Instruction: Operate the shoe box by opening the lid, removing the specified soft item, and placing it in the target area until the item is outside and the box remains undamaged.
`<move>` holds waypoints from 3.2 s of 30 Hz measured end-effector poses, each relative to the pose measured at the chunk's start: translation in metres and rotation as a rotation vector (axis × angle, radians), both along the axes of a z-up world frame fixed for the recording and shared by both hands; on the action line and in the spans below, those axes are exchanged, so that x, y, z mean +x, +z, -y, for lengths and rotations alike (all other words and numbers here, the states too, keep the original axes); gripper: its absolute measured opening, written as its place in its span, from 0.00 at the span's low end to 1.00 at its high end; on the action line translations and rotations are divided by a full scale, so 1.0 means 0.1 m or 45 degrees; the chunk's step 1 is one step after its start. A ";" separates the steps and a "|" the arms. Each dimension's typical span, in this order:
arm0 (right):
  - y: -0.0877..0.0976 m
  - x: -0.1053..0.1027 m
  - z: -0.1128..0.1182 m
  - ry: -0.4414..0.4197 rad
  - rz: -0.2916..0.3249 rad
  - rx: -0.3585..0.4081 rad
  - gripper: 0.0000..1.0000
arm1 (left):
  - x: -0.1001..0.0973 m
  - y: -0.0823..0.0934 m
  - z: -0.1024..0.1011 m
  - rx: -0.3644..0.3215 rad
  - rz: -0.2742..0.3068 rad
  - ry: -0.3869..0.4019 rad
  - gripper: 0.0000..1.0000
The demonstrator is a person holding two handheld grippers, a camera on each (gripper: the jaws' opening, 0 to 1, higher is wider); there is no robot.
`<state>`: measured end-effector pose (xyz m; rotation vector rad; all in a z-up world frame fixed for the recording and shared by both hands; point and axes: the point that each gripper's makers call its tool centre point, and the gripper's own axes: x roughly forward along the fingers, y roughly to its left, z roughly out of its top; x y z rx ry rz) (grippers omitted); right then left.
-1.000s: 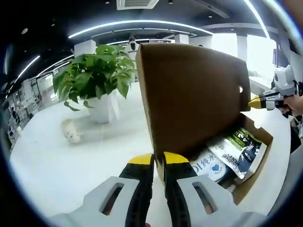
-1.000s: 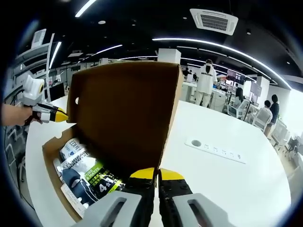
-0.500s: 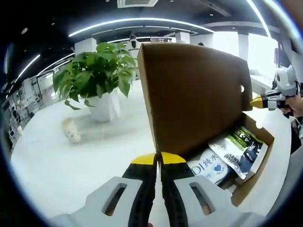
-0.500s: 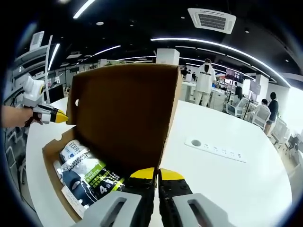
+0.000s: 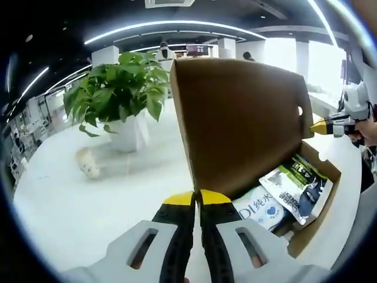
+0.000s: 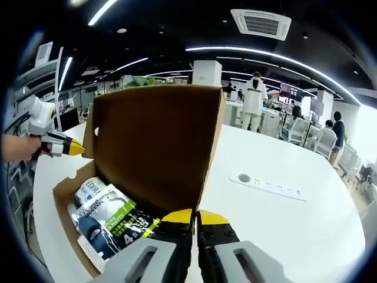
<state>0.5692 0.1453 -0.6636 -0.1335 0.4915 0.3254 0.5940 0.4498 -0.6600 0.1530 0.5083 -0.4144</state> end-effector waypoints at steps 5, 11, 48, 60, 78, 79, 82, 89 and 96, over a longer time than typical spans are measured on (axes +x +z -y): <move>0.00 0.02 0.00 -0.006 -0.015 0.014 0.00 | 0.01 0.01 0.00 0.001 -0.008 0.000 0.01; 0.01 0.04 0.00 -0.010 -0.030 0.028 0.00 | 0.04 0.01 0.00 0.002 -0.023 0.004 0.01; -0.01 0.21 0.03 -0.071 -0.255 0.120 0.00 | 0.19 0.01 0.04 0.011 -0.192 0.026 0.01; -0.03 0.26 0.03 -0.067 -0.321 0.129 0.00 | 0.26 -0.01 0.04 0.007 -0.234 0.036 0.01; -0.10 0.35 0.05 -0.078 -0.443 0.164 0.00 | 0.41 -0.10 0.02 0.028 -0.331 0.021 0.01; -0.10 0.36 0.05 -0.078 -0.447 0.165 0.00 | 0.41 -0.10 0.02 0.029 -0.336 0.019 0.01; -0.12 0.38 0.06 -0.083 -0.462 0.173 0.00 | 0.41 -0.11 0.04 0.030 -0.348 0.019 0.01; -0.17 0.42 0.07 -0.123 -0.498 0.234 0.00 | 0.44 -0.13 0.04 0.022 -0.373 0.035 0.01; -0.21 0.44 0.06 -0.129 -0.497 0.226 0.00 | 0.47 -0.16 0.04 0.016 -0.383 0.062 0.01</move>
